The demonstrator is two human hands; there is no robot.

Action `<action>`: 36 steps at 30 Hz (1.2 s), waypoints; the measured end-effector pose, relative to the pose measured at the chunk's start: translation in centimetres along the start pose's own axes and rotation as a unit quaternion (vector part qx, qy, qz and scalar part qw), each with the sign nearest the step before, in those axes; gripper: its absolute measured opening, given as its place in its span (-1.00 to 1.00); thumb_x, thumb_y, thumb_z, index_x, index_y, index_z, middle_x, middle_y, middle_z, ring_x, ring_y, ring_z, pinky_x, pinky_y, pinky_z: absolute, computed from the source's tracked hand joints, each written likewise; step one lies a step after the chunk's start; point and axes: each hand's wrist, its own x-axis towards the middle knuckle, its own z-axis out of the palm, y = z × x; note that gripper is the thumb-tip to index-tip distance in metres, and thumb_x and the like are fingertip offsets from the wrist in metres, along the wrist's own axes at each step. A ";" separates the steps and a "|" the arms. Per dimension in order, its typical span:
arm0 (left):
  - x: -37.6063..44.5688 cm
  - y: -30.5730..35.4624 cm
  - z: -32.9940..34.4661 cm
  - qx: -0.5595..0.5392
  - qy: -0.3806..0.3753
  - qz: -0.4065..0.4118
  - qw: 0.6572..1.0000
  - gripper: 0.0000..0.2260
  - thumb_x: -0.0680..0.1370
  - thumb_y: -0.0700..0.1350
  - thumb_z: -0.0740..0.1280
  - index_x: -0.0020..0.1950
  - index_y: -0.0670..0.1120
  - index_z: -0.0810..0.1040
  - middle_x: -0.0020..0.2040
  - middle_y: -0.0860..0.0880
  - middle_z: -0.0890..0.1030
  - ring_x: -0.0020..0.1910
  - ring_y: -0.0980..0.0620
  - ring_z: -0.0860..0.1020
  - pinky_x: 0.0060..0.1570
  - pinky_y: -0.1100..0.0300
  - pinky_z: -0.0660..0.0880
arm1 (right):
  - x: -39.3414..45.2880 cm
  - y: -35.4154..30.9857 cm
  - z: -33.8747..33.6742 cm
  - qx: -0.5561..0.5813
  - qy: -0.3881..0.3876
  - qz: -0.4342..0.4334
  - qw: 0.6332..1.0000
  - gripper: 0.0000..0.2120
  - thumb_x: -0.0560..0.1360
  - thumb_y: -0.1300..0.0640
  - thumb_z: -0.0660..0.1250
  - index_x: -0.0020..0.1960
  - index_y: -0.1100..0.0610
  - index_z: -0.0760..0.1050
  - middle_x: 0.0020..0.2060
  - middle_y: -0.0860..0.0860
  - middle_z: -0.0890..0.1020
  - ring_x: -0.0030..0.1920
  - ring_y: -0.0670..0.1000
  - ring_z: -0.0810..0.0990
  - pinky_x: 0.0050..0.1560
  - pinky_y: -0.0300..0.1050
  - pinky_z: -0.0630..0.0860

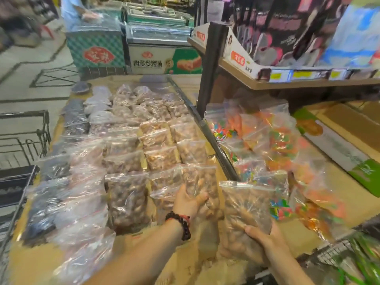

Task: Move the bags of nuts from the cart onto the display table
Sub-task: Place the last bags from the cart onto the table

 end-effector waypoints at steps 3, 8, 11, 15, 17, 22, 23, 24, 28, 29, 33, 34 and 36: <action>2.3 0.7 3.1 -0.022 0.041 -0.016 0.999 -0.57 0.46 -0.02 0.50 0.25 0.04 0.43 0.20 0.00 0.59 -0.01 0.07 0.58 -0.12 0.36 0.54 | 2.1 -0.4 -1.9 -0.019 -0.035 0.003 0.999 0.10 -0.20 -0.09 0.75 0.30 0.12 0.51 0.10 0.12 0.72 0.13 0.16 0.69 0.20 0.16 0.55; 8.7 -1.3 6.3 -0.095 0.077 -0.080 0.989 -0.56 0.43 0.01 0.48 0.24 0.00 0.43 0.10 -0.18 0.63 0.02 -0.20 0.64 -0.08 -0.06 0.63 | 4.9 -0.4 -4.3 -0.005 -0.100 0.019 0.995 -0.08 -0.08 0.10 0.63 0.28 0.10 0.50 0.01 0.02 0.76 0.02 0.01 0.73 -0.07 -0.09 0.62; 9.6 -0.3 7.1 -0.068 0.079 -0.091 0.990 -0.44 0.41 -0.03 0.49 0.36 0.00 0.38 0.26 -0.06 0.52 0.24 -0.20 0.53 0.25 -0.16 0.47 | 5.9 -0.7 -4.8 0.008 -0.123 0.028 0.992 -0.41 0.11 0.36 0.62 0.07 0.09 0.52 -0.24 -0.06 0.76 -0.25 -0.12 0.73 -0.36 -0.31 0.58; 11.3 -1.7 6.8 -0.119 0.070 -0.098 0.986 -0.36 0.55 -0.31 0.32 0.54 0.08 0.18 0.22 -0.11 0.51 -0.07 -0.14 0.55 -0.18 -0.05 0.55 | 7.2 0.2 -5.0 -0.004 -0.151 0.036 0.988 -0.25 0.05 0.20 0.67 0.21 0.16 0.52 -0.08 0.05 0.77 -0.09 0.01 0.75 -0.25 -0.23 0.63; 12.4 -3.4 6.7 -0.125 0.102 -0.103 0.981 -0.36 0.59 -0.37 0.24 0.54 0.13 0.16 0.27 -0.13 0.52 -0.16 -0.08 0.55 -0.35 0.09 0.56 | 7.9 0.8 -5.0 -0.017 -0.166 0.050 0.985 0.00 -0.14 0.00 0.73 0.26 0.15 0.51 0.02 0.11 0.75 0.01 0.12 0.74 -0.13 -0.09 0.66; 12.3 -3.9 7.5 -0.108 0.131 -0.074 0.983 -0.53 0.59 -0.26 0.32 0.31 0.23 0.31 0.16 -0.10 0.56 -0.03 -0.06 0.61 -0.25 0.13 0.65 | 9.0 1.3 -5.3 -0.027 -0.172 0.071 0.982 -0.08 -0.04 0.05 0.64 0.30 0.18 0.50 0.02 0.10 0.75 0.02 0.13 0.73 -0.01 0.04 0.62; 13.3 -5.5 7.4 -0.107 0.139 -0.077 0.982 -0.52 0.53 -0.18 0.38 0.22 0.35 0.34 0.20 -0.09 0.57 0.08 -0.13 0.61 -0.06 0.00 0.65 | 9.1 1.5 -5.4 -0.028 -0.171 0.079 0.982 -0.07 -0.06 0.05 0.66 0.29 0.16 0.50 0.02 0.11 0.74 0.03 0.14 0.73 -0.02 0.05 0.63; 14.6 -7.2 7.3 -0.116 0.145 -0.076 0.980 -0.47 0.45 -0.10 0.44 0.15 0.48 0.34 0.27 -0.10 0.56 0.18 -0.18 0.59 0.09 -0.15 0.59 | 9.2 1.6 -5.5 -0.029 -0.170 0.087 0.981 -0.03 -0.11 0.03 0.70 0.27 0.14 0.51 0.04 0.12 0.74 0.04 0.16 0.72 -0.03 0.05 0.64; 12.5 -4.4 7.6 -0.092 0.188 -0.102 0.973 -0.36 0.53 -0.24 0.33 0.52 0.19 0.22 0.15 -0.07 0.58 -0.05 -0.04 0.61 -0.16 0.15 0.60 | 10.0 2.2 -5.3 -0.028 -0.158 0.107 0.981 0.08 -0.20 -0.11 0.75 0.27 0.12 0.50 0.07 0.14 0.72 0.07 0.18 0.71 -0.05 0.04 0.66; 11.7 -3.5 7.5 -0.083 0.201 -0.107 0.970 -0.41 0.58 -0.25 0.28 0.55 0.06 0.18 0.04 -0.02 0.57 -0.16 0.03 0.57 -0.24 0.21 0.55 | 10.2 2.3 -5.1 -0.032 -0.158 0.107 0.981 0.09 -0.18 -0.12 0.75 0.30 0.12 0.49 0.09 0.13 0.72 0.10 0.18 0.70 0.03 0.09 0.65; 9.3 -3.6 7.8 -0.083 0.221 -0.169 0.957 -0.53 0.54 -0.09 0.28 0.45 -0.03 0.34 -0.07 -0.03 0.55 -0.16 -0.03 0.54 -0.06 0.07 0.54 | 10.9 3.0 -4.2 -0.031 -0.176 0.113 0.977 0.03 -0.02 -0.04 0.75 0.37 0.13 0.44 0.16 0.15 0.69 0.18 0.17 0.67 0.21 0.19 0.57; 8.4 -4.0 7.8 -0.081 0.205 -0.171 0.960 -0.51 0.48 -0.04 0.29 0.41 -0.03 0.39 0.01 -0.03 0.59 -0.07 -0.04 0.58 0.05 0.03 0.55 | 11.0 3.2 -3.9 -0.033 -0.182 0.119 0.976 -0.01 0.01 0.00 0.73 0.37 0.13 0.44 0.15 0.14 0.69 0.17 0.16 0.67 0.20 0.17 0.57; 6.2 -5.1 7.8 -0.078 0.178 -0.173 0.966 -0.54 0.47 -0.03 0.28 0.37 -0.04 0.45 0.17 -0.03 0.60 0.08 -0.03 0.57 0.18 0.03 0.50 | 11.3 3.7 -3.0 -0.048 -0.183 0.128 0.974 -0.04 0.03 0.05 0.70 0.37 0.10 0.43 0.14 0.12 0.70 0.16 0.15 0.68 0.22 0.18 0.57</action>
